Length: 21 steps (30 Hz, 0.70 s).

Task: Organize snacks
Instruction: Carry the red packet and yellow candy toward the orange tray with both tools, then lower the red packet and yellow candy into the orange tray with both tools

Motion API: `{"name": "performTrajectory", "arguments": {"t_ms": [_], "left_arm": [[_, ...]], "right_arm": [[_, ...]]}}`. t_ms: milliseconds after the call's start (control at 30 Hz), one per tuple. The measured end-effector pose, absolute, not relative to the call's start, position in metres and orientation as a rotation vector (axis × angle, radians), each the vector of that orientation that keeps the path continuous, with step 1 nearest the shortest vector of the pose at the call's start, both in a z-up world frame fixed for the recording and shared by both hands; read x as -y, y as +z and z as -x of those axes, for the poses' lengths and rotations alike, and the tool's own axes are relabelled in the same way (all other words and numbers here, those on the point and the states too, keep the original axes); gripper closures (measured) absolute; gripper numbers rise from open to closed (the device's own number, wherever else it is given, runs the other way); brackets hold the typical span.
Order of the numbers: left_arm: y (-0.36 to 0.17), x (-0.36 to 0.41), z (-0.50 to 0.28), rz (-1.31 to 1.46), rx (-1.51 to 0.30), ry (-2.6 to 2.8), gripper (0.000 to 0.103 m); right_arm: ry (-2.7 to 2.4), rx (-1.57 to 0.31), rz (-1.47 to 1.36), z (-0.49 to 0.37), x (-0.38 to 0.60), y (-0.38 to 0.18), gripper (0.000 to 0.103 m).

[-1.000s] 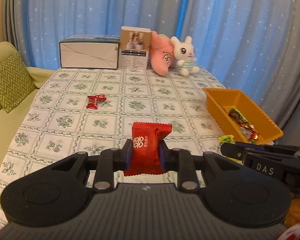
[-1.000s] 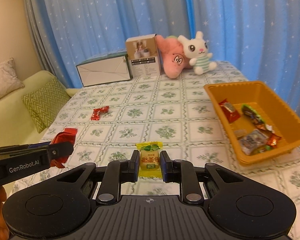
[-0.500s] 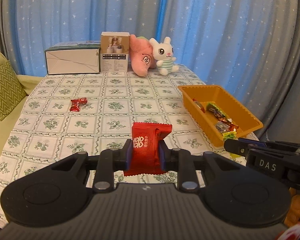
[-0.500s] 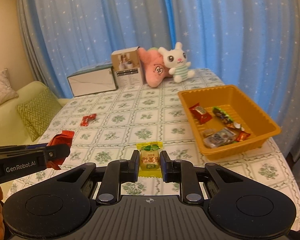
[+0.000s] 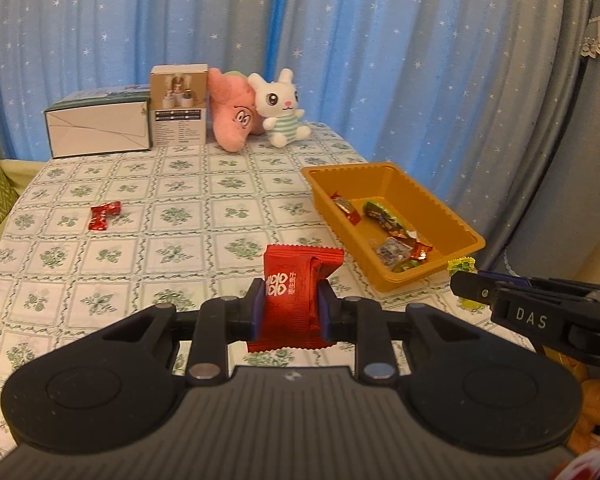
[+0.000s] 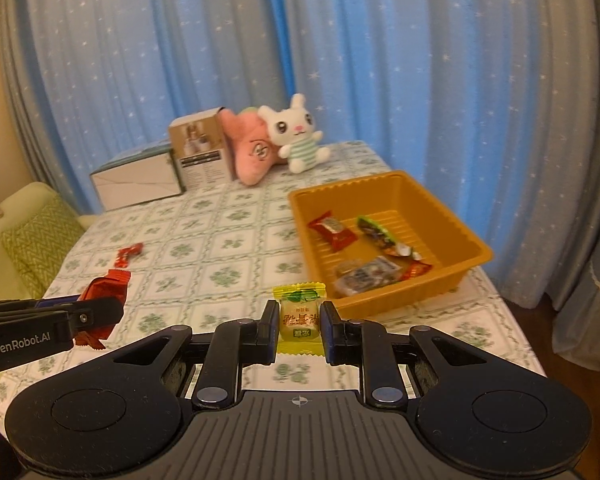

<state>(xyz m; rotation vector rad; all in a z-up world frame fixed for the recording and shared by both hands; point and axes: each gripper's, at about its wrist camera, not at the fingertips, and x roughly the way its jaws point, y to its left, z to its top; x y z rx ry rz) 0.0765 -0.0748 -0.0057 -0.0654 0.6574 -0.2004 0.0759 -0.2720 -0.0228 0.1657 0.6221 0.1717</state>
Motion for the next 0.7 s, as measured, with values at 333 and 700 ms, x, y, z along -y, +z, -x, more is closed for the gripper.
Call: {"name": "performTrajectory", "arguments": {"t_ms": [333,700], "left_arm": [[-0.003,0.11,-0.086,0.038,-0.655,-0.265,0.079],[-0.002,0.134,-0.097,0.028,-0.656,-0.306,0.079]], "right_arm": [[0.109,-0.613,-0.192,-0.074,0.307,-0.021,0.081],[0.073,-0.605,-0.192,-0.081,0.333,-0.019,0.081]]}}
